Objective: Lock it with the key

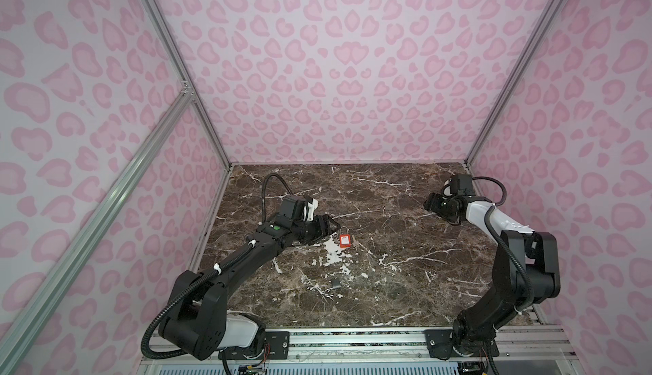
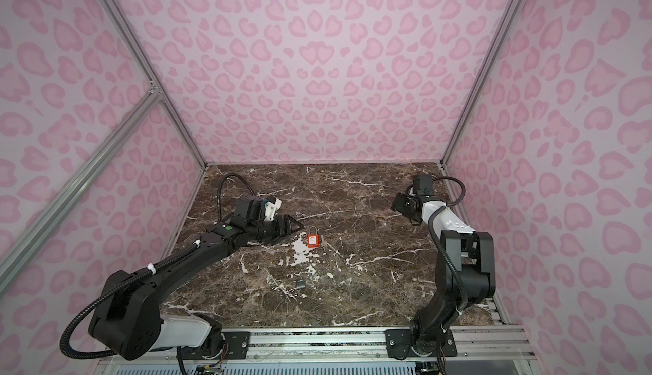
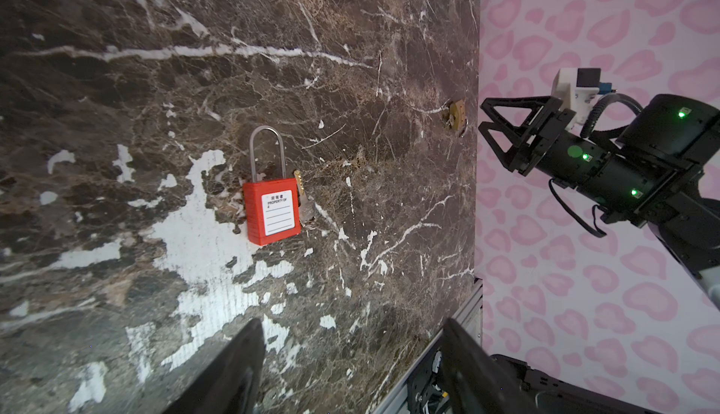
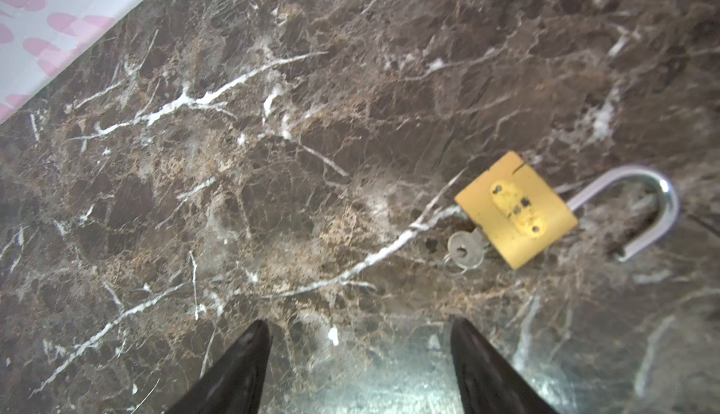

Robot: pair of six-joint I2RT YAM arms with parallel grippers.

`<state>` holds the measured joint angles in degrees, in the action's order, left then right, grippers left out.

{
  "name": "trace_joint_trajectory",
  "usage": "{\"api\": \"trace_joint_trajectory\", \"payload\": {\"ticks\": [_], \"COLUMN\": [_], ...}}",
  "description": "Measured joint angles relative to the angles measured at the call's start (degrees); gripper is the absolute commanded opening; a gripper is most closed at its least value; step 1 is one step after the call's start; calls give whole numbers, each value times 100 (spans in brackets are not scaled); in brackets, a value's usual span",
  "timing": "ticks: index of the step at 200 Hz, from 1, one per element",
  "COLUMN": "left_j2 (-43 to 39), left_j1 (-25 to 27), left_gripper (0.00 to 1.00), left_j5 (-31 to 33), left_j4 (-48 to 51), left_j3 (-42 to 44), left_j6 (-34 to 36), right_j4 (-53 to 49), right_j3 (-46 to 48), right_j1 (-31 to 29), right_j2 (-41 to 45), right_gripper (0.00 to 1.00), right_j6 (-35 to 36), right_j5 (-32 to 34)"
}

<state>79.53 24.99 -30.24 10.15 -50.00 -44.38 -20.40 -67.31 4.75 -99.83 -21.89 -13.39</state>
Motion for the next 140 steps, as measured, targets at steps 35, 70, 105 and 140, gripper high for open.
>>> {"api": "trace_joint_trajectory", "payload": {"ticks": [35, 70, 105, 140], "left_j2": [83, 149, 258, 352], "left_j1": [50, 68, 98, 101], "left_gripper": [73, 73, 73, 73], "left_j5": [2, 4, 2, -17], "left_j4": [-9, -83, -98, -111], "left_j3": [-39, -96, -114, -168], "left_j6": [-15, -15, -17, -13], "right_j4": [-503, -713, -844, -826], "right_j3": [-713, -848, -990, -1167], "right_j1": [142, 334, 439, 452], "right_j2": [-638, -822, -1117, -1366], "right_gripper": [80, 82, 83, 83], "right_j6": [133, -17, -149, -173], "right_j5": [444, 855, 962, 798]}}
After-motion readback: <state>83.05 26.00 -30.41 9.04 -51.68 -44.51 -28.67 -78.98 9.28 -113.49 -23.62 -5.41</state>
